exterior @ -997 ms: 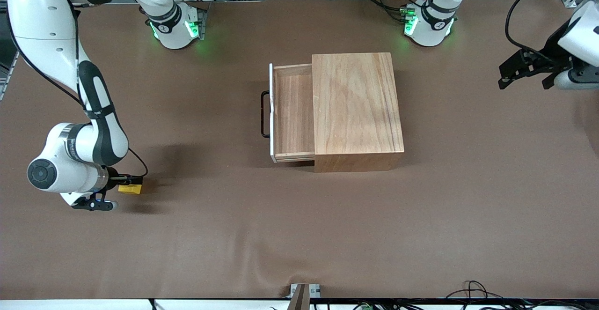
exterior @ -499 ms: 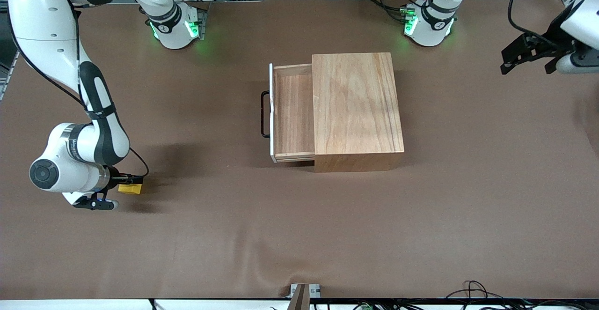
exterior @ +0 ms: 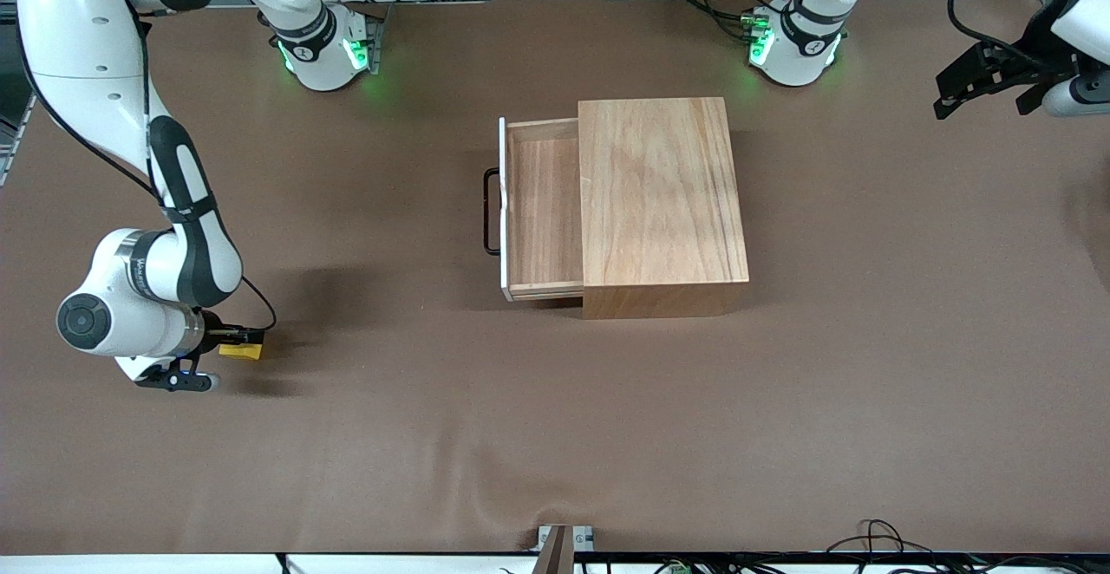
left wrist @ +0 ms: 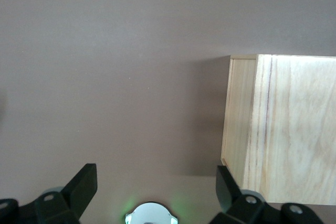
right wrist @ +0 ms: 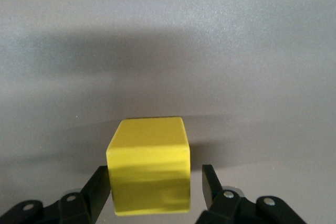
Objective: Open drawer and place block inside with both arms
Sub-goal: 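Grasp the yellow cube with the right gripper, then carry the yellow cube with the right gripper over the open drawer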
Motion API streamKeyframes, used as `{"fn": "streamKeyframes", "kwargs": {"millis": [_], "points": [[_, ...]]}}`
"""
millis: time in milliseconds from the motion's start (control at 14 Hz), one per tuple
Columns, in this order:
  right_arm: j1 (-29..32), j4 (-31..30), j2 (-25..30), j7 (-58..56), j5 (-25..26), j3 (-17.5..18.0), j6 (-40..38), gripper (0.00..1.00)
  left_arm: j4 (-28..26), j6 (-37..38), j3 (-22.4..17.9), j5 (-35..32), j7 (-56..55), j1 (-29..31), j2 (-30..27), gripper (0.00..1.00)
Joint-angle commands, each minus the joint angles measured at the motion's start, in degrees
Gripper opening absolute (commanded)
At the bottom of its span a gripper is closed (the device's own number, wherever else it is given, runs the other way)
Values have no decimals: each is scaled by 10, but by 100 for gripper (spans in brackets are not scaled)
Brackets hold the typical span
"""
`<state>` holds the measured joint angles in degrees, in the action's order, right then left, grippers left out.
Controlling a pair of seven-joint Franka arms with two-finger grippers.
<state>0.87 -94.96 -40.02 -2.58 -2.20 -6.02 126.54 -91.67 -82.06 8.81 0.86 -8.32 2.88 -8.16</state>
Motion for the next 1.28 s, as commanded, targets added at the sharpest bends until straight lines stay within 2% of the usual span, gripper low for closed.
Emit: {"fn": "streamKeyframes", "kwargs": {"millis": [0, 71, 142, 356, 499, 712, 855, 1069, 1211], "points": [[4, 4, -6, -7, -6, 4, 8, 72, 1, -10, 9, -10, -6, 1, -5, 100], [4, 4, -6, -8, -6, 4, 8, 56, 0, -13, 8, -10, -6, 1, -5, 100], [4, 4, -5, -13, -6, 4, 8, 46, 0, -20, 9, -9, -6, 1, -4, 100], [4, 9, -5, -34, -7, 4, 7, 21, -4, -41, 9, -7, -6, -2, 3, 100], [3, 21, -2, -71, -7, 4, 5, 20, -4, -41, 9, -7, -6, -2, 4, 100], [-16, 49, 7, -146, -4, 15, -1, 24, -11, -41, 9, -10, -8, -1, 1, 100], [-36, 55, 34, -184, -5, 24, -44, 23, -12, -41, 9, -10, -9, 0, -3, 100], [-58, 80, 75, -190, -6, 82, -116, 21, -11, -41, 9, -7, -9, 1, -3, 100], [-74, 80, 97, -104, -6, 117, -146, 21, -12, -41, 8, -6, -9, 1, -5, 100]]}}
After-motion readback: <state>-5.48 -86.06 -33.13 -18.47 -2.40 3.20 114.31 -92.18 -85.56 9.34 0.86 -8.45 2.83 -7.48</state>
